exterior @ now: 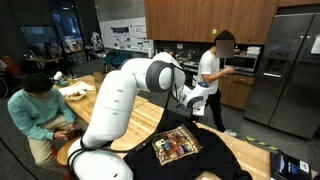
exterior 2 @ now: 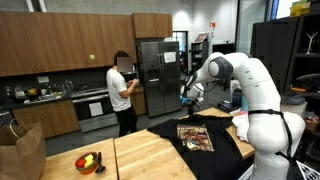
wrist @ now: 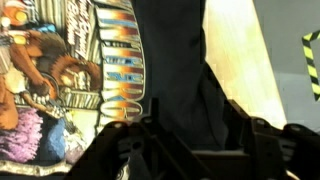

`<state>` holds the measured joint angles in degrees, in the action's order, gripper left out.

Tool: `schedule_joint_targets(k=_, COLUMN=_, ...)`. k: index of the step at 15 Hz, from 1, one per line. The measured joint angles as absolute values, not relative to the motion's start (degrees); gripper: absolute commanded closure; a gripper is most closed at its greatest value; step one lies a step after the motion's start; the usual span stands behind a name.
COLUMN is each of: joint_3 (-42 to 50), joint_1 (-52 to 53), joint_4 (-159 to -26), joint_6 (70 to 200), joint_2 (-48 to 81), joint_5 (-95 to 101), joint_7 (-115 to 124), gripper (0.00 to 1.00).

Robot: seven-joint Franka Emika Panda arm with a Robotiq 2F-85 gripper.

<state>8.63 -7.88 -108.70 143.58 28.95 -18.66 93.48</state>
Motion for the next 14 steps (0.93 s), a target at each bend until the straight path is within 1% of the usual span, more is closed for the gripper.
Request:
schedule_joint_targets(k=4, joint_3=2.5, joint_1=-7.9, joint_4=-108.7, joint_6=141.4, joint_2=28.9, joint_5=-24.8, joint_7=82.6, gripper=0.0)
schedule_joint_targets(k=8, joint_3=-0.8, joint_1=-7.7, joint_4=-108.7, joint_6=136.4, joint_2=29.1, joint_5=-28.3, joint_7=73.3, gripper=0.0)
schedule_joint_targets(k=9, joint_3=-1.2, joint_1=-7.5, joint_4=-108.7, joint_6=135.5, joint_2=29.2, joint_5=-28.7, joint_7=71.7, gripper=0.07)
schedule_joint_targets(k=10, joint_3=-1.4, joint_1=-7.3, joint_4=-108.7, joint_6=134.8, joint_2=29.3, joint_5=-29.0, joint_7=70.4, gripper=0.18)
schedule_joint_targets(k=11, joint_3=-1.5, joint_1=-7.0, joint_4=-108.6, joint_6=134.0, joint_2=29.3, joint_5=-29.2, joint_7=69.1, gripper=0.32)
schedule_joint_targets(k=13, joint_3=-1.7, joint_1=-6.3, joint_4=-108.5, joint_6=132.5, joint_2=29.4, joint_5=-29.3, joint_7=66.9, gripper=0.46)
schedule_joint_targets(k=14, joint_3=-1.9, joint_1=-5.9, joint_4=-108.5, joint_6=132.0, joint_2=29.4, joint_5=-29.3, joint_7=65.7, gripper=0.55)
